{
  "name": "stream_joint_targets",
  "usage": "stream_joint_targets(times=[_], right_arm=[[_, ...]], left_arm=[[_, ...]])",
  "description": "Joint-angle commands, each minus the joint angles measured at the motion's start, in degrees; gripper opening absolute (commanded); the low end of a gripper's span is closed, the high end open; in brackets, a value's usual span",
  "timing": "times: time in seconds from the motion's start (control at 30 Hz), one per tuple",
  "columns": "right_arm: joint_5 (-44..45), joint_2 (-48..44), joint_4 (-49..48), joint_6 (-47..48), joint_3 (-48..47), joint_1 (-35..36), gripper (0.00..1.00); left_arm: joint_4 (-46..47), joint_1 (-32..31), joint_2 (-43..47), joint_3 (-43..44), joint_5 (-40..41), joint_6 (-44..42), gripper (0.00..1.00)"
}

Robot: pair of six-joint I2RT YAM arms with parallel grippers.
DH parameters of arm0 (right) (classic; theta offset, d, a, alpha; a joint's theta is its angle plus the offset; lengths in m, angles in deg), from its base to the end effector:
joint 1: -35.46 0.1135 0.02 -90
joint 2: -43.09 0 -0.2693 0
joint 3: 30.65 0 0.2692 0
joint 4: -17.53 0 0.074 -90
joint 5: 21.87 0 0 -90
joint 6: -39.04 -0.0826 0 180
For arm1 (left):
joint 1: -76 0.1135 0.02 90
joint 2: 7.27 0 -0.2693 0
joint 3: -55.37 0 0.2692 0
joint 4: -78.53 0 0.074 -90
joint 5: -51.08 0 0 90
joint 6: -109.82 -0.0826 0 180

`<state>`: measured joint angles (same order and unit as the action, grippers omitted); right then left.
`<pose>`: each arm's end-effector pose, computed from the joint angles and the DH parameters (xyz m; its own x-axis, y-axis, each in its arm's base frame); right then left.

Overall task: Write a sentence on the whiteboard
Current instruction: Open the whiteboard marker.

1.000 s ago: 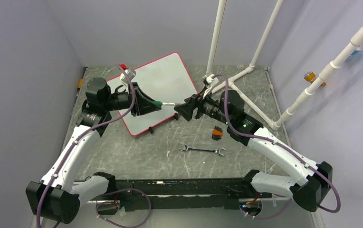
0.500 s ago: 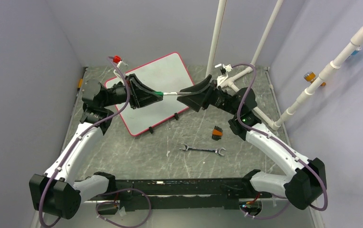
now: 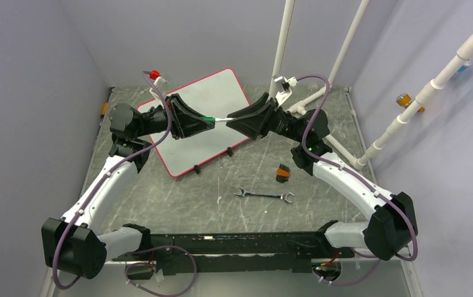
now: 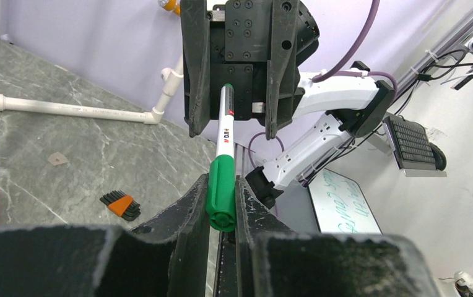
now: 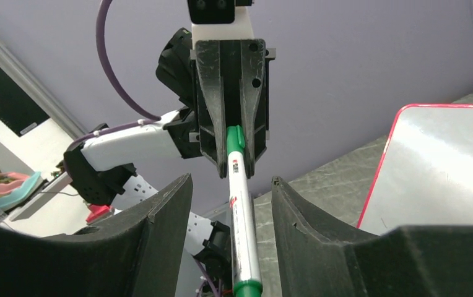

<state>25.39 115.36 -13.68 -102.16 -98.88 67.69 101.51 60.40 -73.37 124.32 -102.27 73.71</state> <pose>0.2461 0.2215 0.4125 -0.4613 0.3858 -0.7990 -0.8665 -0.0023 0.4992 0.2496 -0.1463 0.4215 -0.4761 -0.2433 -0.8451 0.8668 0.0324 -0.4977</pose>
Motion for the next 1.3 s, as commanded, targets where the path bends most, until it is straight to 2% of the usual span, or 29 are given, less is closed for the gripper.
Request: stream_joint_targets(times=[0.0, 0.17, 0.5, 1.03, 1.13, 1.2, 1.27], right_arm=[[-1.5, 1.3, -4.2, -1.2, -3.8, -0.2, 0.51], [-2.7, 3.1, -4.9, -2.4, -4.5, -0.2, 0.42], [-4.1, 4.6, -4.8, -3.2, -4.9, -0.3, 0.29], [-9.0, 5.7, -2.6, -2.6, -6.3, -0.2, 0.23], [-9.6, 5.0, 0.5, -0.6, -6.8, -0.2, 0.29], [-10.0, 4.3, 3.6, 1.9, -7.5, -0.2, 0.42], [-10.6, 3.7, 6.8, 4.2, -8.3, -0.3, 0.52]], left_arm=[[2.1, -0.5, 0.2, 0.3, -1.4, -0.6, 0.0], [-2.5, -1.1, 0.3, 1.0, -1.4, -4.0, 0.0], [-4.9, -1.6, -0.6, 2.1, -1.6, -5.8, 0.0], [-16.3, -1.7, -1.4, 5.6, -1.7, -13.7, 0.0], [-21.7, -1.7, -0.8, 7.3, -1.2, -17.3, 0.0], [-25.8, -1.7, -0.4, 8.8, -0.4, -20.0, 0.0], [-28.4, -1.7, -0.1, 9.6, -0.1, -21.4, 0.0]])
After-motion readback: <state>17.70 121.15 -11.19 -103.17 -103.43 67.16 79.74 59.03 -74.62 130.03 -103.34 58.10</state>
